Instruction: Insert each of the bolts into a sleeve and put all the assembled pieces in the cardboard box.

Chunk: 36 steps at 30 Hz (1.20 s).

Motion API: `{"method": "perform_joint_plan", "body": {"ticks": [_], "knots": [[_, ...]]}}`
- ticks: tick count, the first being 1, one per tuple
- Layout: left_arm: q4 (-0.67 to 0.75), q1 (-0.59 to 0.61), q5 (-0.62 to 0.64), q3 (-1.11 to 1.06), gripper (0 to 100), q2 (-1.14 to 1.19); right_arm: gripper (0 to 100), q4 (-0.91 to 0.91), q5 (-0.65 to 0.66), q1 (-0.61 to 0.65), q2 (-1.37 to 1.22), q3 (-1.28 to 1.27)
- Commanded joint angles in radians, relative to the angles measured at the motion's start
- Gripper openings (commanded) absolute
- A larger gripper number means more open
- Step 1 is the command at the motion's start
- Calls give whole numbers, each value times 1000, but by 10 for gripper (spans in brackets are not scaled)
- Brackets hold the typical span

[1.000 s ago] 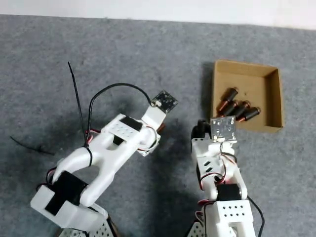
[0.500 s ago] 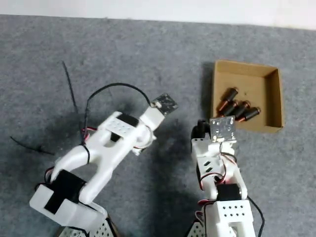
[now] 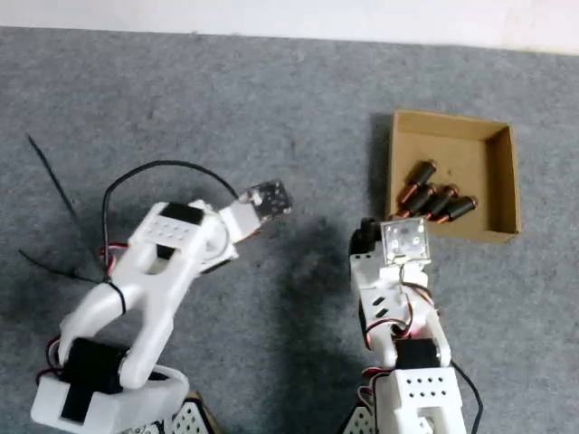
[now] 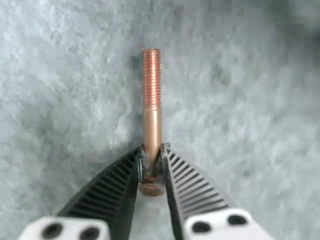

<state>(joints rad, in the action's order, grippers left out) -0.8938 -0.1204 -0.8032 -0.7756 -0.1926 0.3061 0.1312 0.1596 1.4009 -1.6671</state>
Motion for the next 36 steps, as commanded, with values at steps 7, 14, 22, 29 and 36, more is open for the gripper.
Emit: {"method": "perform_joint_plan", "body": {"ticks": [7,14,22,29,36], "knots": [[-11,140,-222,5,5,-45,5,-36,9,-5,21,2],[-133,194,-222,143,5,-45,5,-36,9,-5,21,2],[-226,170,-229,193,5,-45,6,-36,11,-5,21,2],[-414,170,-516,186,5,-44,7,-36,11,-5,21,2],[-473,176,-624,196,5,-44,8,-36,18,-5,21,2]]}}
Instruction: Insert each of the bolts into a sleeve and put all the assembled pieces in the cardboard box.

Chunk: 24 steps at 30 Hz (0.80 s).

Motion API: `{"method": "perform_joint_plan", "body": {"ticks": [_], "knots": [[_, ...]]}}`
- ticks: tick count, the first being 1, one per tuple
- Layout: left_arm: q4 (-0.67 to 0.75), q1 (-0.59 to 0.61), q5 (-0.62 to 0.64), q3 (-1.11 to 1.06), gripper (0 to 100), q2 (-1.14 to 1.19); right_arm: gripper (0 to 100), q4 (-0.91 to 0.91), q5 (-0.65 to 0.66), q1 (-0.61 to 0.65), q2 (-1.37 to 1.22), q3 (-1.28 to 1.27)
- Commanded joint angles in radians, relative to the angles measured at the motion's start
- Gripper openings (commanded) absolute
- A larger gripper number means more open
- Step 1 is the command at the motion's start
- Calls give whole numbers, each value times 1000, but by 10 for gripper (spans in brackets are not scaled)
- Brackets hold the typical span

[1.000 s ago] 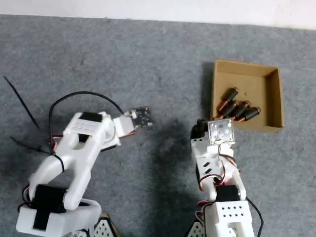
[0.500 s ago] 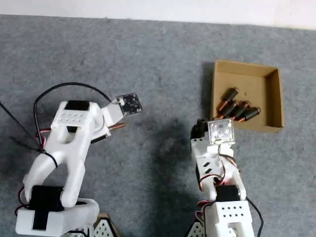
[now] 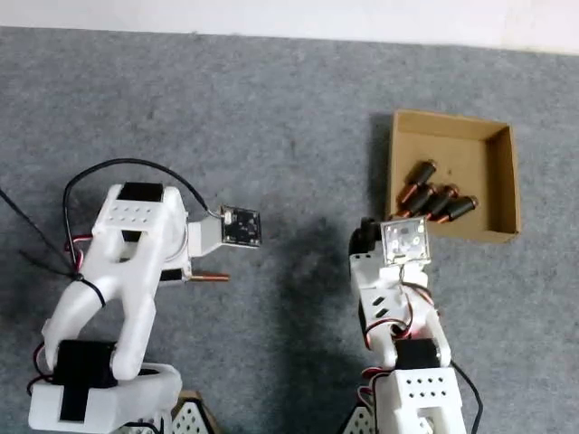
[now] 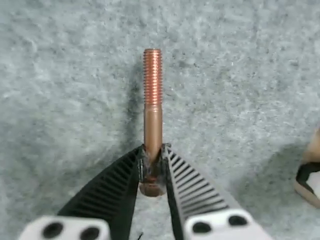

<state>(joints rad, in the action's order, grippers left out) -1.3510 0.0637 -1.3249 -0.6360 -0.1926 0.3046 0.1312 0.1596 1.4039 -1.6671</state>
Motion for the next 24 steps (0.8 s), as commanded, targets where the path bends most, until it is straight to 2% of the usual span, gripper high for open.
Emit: {"method": "perform_joint_plan", "body": {"ticks": [1,8,12,20,24], "knots": [[-15,-8,-103,67,5,-44,8,-35,32,-5,18,2],[-25,-8,-100,186,5,-31,8,-35,46,-4,16,2],[-25,-5,-95,291,5,101,8,-35,49,-4,18,2],[-126,8,98,645,11,478,8,-35,51,-4,18,2],[-199,8,239,843,91,593,9,-35,51,-4,18,2]]}}
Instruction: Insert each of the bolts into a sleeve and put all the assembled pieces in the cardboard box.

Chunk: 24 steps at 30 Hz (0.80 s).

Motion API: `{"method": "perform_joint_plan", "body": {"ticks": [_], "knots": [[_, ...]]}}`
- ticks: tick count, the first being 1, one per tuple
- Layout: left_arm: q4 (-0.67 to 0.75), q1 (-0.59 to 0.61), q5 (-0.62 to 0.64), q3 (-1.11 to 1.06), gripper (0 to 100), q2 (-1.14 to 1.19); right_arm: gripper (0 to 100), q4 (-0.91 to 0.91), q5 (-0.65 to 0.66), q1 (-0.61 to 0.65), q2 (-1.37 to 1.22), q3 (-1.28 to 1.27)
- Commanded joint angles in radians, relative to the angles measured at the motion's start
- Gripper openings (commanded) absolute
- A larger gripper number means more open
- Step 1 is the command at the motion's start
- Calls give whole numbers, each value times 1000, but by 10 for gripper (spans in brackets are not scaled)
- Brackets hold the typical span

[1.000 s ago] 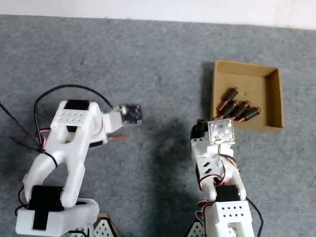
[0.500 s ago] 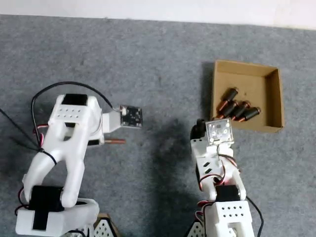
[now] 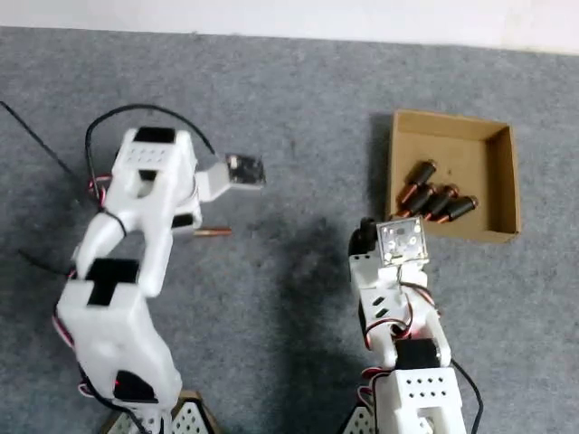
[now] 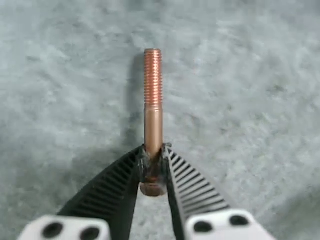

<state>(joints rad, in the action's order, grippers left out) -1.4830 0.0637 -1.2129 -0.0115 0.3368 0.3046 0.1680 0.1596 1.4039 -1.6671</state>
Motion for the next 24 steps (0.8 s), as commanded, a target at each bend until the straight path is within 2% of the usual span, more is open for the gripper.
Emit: {"method": "perform_joint_plan", "body": {"ticks": [1,4,8,10,11,13,17,19,21,24], "knots": [[-83,8,172,262,102,82,9,-35,15,-4,18,2],[-147,4,279,366,125,117,9,-35,15,-4,16,2],[-215,-4,354,432,133,127,9,-35,15,-4,16,2],[-216,-8,457,438,133,127,9,-35,15,-4,16,2],[-215,-10,539,440,133,127,9,-35,15,-4,16,2],[-215,-8,786,441,133,127,9,-35,15,-4,16,2],[-222,31,1419,420,133,134,9,-36,15,-4,18,2],[-215,25,1677,395,133,134,9,-36,15,-4,18,2],[-212,-12,1850,394,133,134,9,-36,15,-4,16,2],[-216,-70,1979,394,133,134,9,-36,15,-4,16,2]]}}
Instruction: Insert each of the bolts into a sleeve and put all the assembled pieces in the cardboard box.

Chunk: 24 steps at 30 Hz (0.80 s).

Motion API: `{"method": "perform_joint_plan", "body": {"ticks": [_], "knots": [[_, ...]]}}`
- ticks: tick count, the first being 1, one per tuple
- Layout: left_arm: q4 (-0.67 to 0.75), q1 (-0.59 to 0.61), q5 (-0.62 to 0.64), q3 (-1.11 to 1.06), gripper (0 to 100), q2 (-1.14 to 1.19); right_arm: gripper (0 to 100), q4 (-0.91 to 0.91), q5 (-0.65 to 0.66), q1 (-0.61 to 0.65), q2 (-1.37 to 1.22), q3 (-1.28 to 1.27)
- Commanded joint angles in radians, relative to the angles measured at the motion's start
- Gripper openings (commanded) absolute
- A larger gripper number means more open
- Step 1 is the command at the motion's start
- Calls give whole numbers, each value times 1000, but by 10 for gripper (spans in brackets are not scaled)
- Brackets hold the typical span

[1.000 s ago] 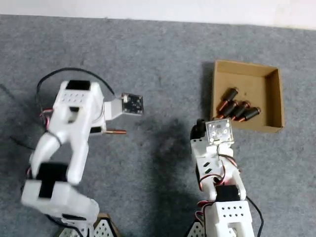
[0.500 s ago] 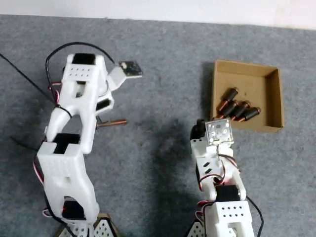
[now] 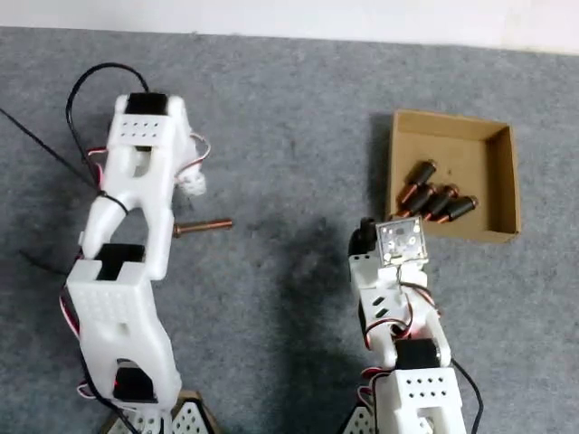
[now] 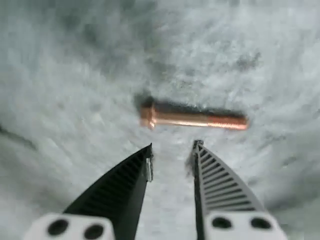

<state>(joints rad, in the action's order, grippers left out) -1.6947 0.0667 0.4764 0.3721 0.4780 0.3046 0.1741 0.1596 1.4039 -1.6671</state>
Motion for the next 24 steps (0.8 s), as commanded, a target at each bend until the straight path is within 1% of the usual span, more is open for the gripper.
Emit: {"method": "perform_joint_plan", "body": {"ticks": [1,3,12,18,24], "knots": [[-8,-82,310,-8,133,-7,9,-36,9,-4,16,2],[-6,-90,345,-38,133,-7,9,-36,9,-4,16,2],[0,-51,615,-56,137,-5,9,-36,9,-4,16,2],[32,-53,628,-70,137,4,9,-36,11,-4,16,2],[64,-54,628,-94,137,108,9,-36,11,-4,18,2]]}}
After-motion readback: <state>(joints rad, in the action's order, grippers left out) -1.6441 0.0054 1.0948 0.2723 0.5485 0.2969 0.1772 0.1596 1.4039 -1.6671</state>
